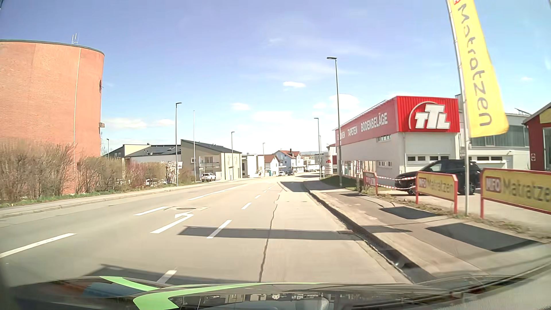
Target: Follow the waypoints while adhering to traffic rules and regulations
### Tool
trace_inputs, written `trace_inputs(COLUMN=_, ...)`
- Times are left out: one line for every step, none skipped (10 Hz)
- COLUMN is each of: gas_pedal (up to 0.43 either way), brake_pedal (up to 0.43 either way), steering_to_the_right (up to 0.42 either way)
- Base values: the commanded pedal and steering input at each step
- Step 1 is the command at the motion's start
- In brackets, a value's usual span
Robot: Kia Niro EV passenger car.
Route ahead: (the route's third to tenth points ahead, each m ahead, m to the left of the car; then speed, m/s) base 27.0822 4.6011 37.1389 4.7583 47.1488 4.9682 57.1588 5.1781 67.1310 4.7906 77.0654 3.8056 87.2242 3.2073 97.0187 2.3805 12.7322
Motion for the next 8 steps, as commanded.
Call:
trace_inputs(gas_pedal=0.079, brake_pedal=0.0, steering_to_the_right=-0.007)
trace_inputs(gas_pedal=0.028, brake_pedal=0.0, steering_to_the_right=-0.006)
trace_inputs(gas_pedal=0.028, brake_pedal=0.0, steering_to_the_right=-0.005)
trace_inputs(gas_pedal=0.028, brake_pedal=0.0, steering_to_the_right=-0.005)
trace_inputs(gas_pedal=0.028, brake_pedal=0.0, steering_to_the_right=-0.004)
trace_inputs(gas_pedal=0.028, brake_pedal=0.0, steering_to_the_right=-0.003)
trace_inputs(gas_pedal=0.028, brake_pedal=0.0, steering_to_the_right=-0.003)
trace_inputs(gas_pedal=0.028, brake_pedal=0.0, steering_to_the_right=-0.001)
